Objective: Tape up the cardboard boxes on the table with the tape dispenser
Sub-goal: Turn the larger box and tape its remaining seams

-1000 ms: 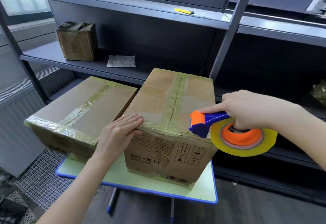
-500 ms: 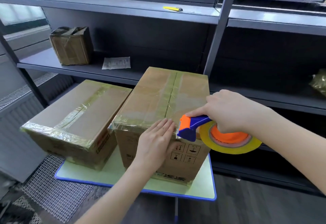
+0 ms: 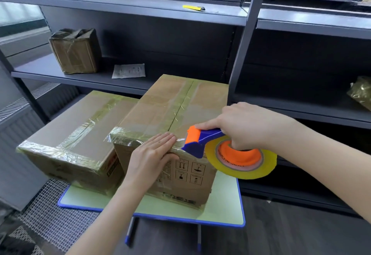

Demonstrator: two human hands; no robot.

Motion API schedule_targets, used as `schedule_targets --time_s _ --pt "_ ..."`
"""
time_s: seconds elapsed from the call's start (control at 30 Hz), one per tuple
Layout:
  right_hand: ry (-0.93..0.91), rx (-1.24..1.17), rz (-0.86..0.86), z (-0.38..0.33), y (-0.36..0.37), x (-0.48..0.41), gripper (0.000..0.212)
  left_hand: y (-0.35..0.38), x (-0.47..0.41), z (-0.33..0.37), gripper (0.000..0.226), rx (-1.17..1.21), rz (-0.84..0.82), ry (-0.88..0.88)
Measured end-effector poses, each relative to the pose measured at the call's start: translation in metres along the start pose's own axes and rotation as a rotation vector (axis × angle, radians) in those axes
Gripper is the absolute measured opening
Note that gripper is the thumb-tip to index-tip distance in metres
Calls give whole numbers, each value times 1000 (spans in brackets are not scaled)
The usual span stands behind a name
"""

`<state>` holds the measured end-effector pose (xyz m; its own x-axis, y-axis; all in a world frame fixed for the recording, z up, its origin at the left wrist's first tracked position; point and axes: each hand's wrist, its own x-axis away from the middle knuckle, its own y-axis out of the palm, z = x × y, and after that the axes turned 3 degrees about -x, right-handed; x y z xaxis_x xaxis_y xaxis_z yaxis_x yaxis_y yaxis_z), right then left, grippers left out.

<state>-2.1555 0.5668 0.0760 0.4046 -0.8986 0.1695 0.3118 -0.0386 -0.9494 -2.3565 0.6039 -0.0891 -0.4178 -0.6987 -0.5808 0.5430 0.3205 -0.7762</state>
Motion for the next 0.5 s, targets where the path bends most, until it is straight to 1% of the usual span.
schedule_targets --time_s 0.17,0.27,0.37,0.43,0.5 --pt "96 -126 -78 33 30 38 79 -7 -1 -7 48 -11 7 -27" --pt "135 -64 -80 49 47 61 80 -5 -5 -2 47 -92 -27 9" --pt "150 -44 -13 48 62 62 79 -4 -7 9 55 -163 -42 -2" --pt "145 -61 6 49 69 61 80 -5 -8 19 64 -259 -51 -24" --pt "144 -76 16 53 73 63 81 -2 -11 35 72 -335 -48 13"
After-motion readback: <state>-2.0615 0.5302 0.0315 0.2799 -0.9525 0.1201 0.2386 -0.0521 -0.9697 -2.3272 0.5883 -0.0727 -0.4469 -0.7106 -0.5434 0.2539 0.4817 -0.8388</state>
